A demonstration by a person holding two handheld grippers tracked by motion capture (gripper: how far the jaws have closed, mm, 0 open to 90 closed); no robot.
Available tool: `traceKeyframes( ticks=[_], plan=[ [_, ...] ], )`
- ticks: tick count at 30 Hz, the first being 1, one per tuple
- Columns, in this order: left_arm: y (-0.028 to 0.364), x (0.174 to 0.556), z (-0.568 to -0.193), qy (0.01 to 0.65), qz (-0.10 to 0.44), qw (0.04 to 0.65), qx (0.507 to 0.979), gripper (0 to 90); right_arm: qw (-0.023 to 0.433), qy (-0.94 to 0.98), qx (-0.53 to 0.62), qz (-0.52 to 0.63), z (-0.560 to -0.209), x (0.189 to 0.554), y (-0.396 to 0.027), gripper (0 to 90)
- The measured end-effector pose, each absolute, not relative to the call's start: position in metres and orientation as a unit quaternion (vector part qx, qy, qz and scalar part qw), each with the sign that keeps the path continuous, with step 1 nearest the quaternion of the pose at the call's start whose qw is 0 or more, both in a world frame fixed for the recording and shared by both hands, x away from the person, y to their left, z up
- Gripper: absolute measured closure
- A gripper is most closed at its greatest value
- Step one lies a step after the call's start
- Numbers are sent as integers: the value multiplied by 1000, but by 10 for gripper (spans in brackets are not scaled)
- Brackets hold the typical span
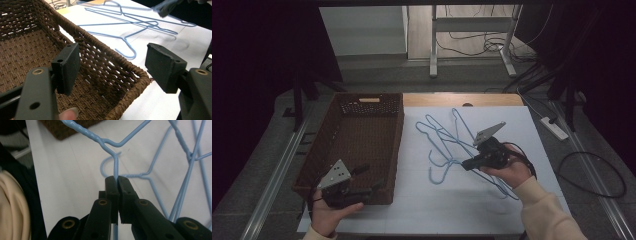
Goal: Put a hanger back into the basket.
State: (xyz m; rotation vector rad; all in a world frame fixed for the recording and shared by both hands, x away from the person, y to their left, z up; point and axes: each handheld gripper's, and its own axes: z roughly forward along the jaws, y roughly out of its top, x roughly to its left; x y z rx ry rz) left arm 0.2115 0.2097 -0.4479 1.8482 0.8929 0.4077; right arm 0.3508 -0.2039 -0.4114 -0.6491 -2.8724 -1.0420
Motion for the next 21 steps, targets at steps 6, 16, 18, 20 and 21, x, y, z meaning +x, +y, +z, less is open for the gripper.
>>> traceKeyframes(
  ticks=[6, 16, 18, 20, 21],
  plan=[
    [210, 211, -447, 369, 170, 501, 765, 289, 12, -901, -219, -374, -400, 351, -213, 879],
    [210, 211, -447, 368, 170, 500, 765, 289, -11, -884, -226, -410, -382, 349, -221, 880],
    [210, 211, -447, 368, 170, 501, 765, 288, -11, -881, -231, -412, -382, 350, -222, 880],
    [210, 211, -446, 368, 171, 501, 765, 289, -7, -878, -240, -414, -384, 351, -224, 879],
    [210, 211, -447, 368, 171, 501, 764, 289, -6, -876, -244, -416, -385, 351, -225, 879]
  ],
)
